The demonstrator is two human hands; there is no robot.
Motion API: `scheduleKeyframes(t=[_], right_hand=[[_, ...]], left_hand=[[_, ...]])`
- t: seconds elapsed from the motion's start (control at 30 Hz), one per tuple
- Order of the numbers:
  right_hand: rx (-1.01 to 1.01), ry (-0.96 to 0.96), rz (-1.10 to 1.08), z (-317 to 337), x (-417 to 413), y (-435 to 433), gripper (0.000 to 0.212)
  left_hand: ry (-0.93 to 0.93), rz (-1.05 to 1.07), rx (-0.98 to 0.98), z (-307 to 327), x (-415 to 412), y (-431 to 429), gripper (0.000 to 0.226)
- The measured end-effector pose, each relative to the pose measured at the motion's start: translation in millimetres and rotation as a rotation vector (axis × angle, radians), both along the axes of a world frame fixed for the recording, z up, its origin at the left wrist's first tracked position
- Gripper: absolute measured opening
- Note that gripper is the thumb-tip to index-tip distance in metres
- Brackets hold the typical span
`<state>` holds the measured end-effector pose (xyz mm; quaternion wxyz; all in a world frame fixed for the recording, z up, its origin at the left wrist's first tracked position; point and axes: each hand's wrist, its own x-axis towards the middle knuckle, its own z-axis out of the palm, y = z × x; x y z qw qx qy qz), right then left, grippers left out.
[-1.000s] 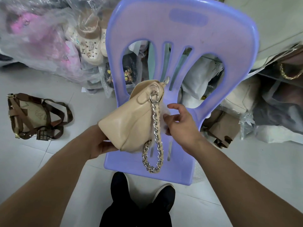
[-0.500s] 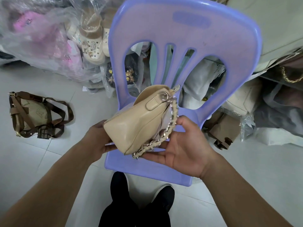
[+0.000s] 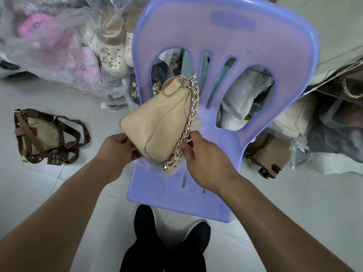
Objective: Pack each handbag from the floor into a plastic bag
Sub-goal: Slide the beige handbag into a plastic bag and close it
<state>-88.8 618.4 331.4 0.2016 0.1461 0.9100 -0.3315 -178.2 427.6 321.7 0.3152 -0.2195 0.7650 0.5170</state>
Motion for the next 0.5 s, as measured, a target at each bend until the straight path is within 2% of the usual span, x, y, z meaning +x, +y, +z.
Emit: scheduleKeyframes(t=[0.1, 0.17, 0.23, 0.33, 0.5], right_hand=[[0.233, 0.013, 0.142, 4.2, -5.2, -4.2, 0.033], [0.26, -0.044, 0.233, 10.6, -8.7, -1.8, 0.036], [0.265, -0.085, 0.346, 17.0, -9.9, 4.0, 0.029], [0.339, -0.048, 0.49, 18.4, -9.3, 10.9, 0.016], [0.229, -0.13, 0.476, 24.1, -5.1, 16.6, 0.013]], left_hand=[[0.06, -0.057, -0.032, 2.6, -1.5, 1.5, 0.021], [0.107, -0.176, -0.163, 3.6, -1.2, 3.8, 0.02], [0.157, -0.326, -0.353, 8.9, -1.1, 7.5, 0.009], [0.221, -0.53, -0.569, 16.5, 0.7, 7.9, 0.024], [0.468, -0.477, -0.67, 27.1, 8.2, 6.1, 0.023]])
